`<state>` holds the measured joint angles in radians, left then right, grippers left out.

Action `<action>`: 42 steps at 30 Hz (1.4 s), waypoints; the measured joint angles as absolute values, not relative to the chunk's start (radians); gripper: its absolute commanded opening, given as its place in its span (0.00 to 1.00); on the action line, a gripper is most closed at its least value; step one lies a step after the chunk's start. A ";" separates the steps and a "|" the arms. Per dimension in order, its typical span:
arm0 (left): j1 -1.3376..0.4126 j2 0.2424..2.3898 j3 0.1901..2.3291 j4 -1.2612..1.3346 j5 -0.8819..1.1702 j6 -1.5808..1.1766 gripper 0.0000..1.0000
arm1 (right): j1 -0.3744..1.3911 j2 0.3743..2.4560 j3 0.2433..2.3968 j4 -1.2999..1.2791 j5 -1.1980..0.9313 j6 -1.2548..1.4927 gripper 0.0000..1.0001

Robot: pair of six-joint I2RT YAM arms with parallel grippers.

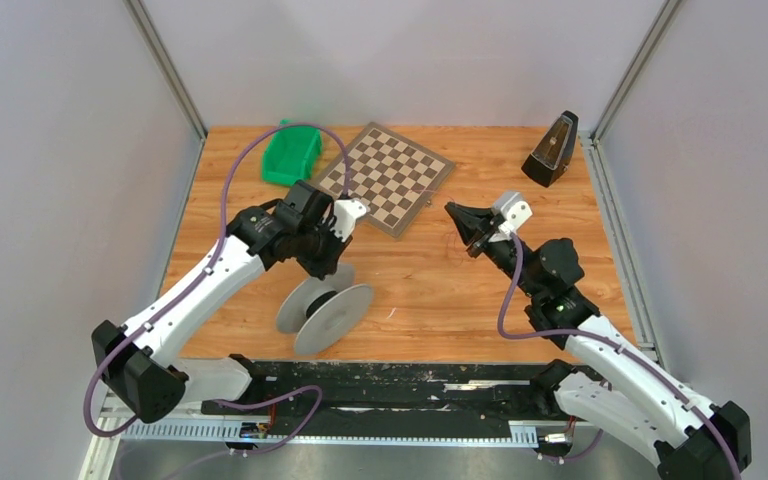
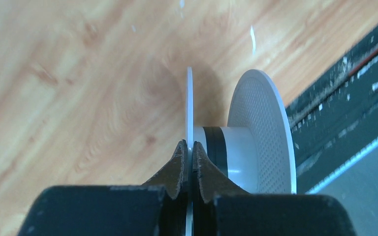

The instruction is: Wrap the cables

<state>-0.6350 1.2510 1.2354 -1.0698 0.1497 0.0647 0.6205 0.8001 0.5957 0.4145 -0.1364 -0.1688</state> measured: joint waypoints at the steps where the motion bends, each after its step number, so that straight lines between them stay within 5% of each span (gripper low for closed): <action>1: -0.635 1.252 1.238 -1.031 0.146 0.070 0.00 | 0.620 0.809 0.599 0.408 -0.145 -0.166 0.00; 9: -0.634 1.369 1.246 -0.762 0.142 0.095 0.05 | 0.620 0.824 0.608 0.328 -0.184 -0.163 0.00; 14: -0.634 1.448 1.289 -0.715 0.178 0.097 0.34 | 0.620 0.796 0.608 0.299 -0.184 -0.169 0.00; 21: -0.626 1.465 1.330 -0.699 0.148 0.087 0.49 | 0.620 0.806 0.608 0.288 -0.216 -0.178 0.00; 31: -0.447 1.300 1.389 -0.684 0.148 -0.031 0.56 | 0.621 0.945 0.629 0.315 -0.361 -0.313 0.00; 42: -0.405 1.019 1.182 -0.662 0.275 -0.099 0.61 | 0.621 1.242 0.865 0.220 -0.592 -0.767 0.00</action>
<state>-0.4046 1.0191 1.1824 -0.6624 0.2749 -0.0994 0.6212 1.2419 0.8646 0.2199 -0.5922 -0.7666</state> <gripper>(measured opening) 0.587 0.003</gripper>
